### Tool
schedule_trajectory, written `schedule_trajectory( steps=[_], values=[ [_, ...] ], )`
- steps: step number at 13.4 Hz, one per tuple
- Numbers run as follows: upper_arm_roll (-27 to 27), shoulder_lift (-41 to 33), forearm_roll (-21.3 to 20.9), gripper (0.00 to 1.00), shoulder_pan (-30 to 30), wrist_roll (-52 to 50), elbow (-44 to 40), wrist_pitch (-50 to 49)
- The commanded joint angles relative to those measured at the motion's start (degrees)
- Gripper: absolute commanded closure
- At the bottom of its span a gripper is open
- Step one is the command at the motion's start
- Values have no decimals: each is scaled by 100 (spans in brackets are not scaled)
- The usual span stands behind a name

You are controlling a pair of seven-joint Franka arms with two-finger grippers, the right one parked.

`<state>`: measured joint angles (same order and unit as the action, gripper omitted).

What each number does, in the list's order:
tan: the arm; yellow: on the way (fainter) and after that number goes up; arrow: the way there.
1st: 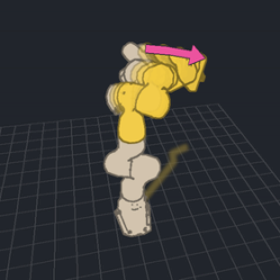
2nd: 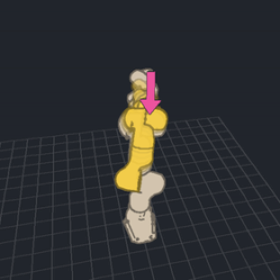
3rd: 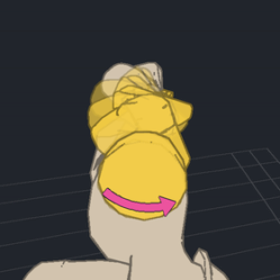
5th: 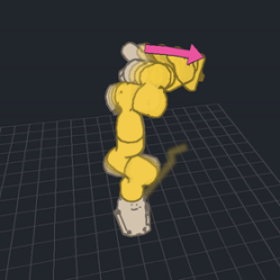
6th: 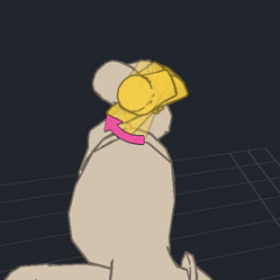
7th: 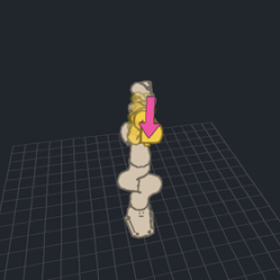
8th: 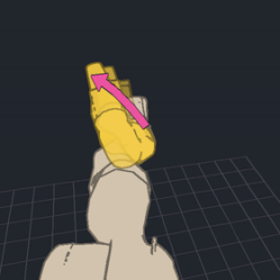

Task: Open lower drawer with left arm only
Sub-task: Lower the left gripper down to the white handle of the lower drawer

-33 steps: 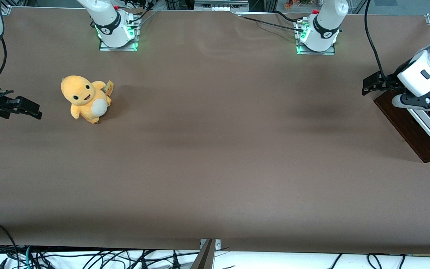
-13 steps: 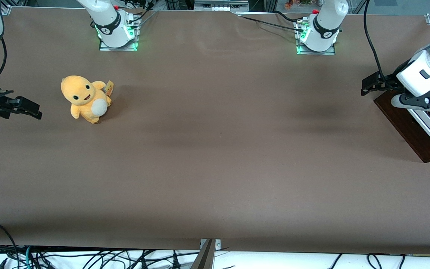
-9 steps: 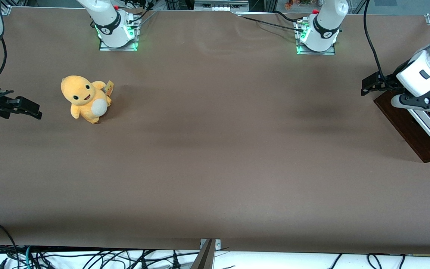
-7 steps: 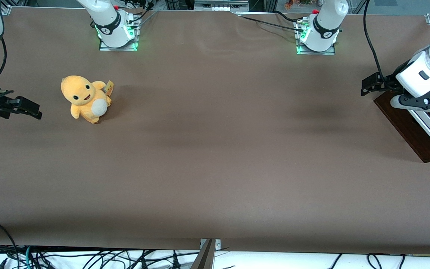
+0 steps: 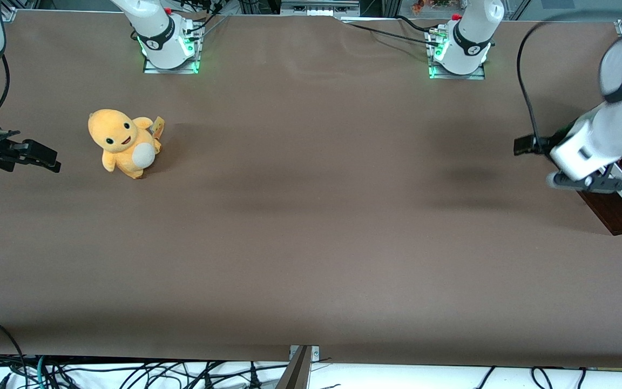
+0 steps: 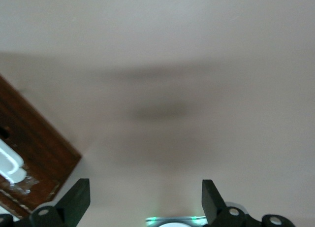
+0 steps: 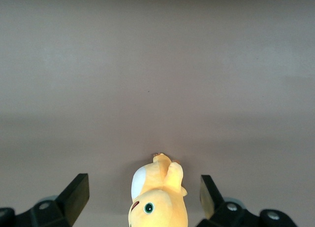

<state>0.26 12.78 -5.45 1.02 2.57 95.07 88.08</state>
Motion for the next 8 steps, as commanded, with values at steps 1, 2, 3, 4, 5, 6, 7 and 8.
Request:
schedule_trajectory(
  steps=[1,2,3,4,5,6,7,8],
  values=[
    [9,662,-936,0,-84,-125,-146,-63],
    [18,856,-1315,0,-154,-117,-138,-63],
    [10,1066,-1640,0,-224,-116,-146,-46],
    [9,1260,-2009,0,-286,-125,-146,-28],
    [9,1453,-2465,0,-295,-151,-146,-19],
    [9,1620,-3053,0,-321,-204,-146,-10],
    [9,1787,-3563,0,-356,-326,-146,-10],
    [9,1937,-3977,0,-374,-467,-138,-10]
  ],
)
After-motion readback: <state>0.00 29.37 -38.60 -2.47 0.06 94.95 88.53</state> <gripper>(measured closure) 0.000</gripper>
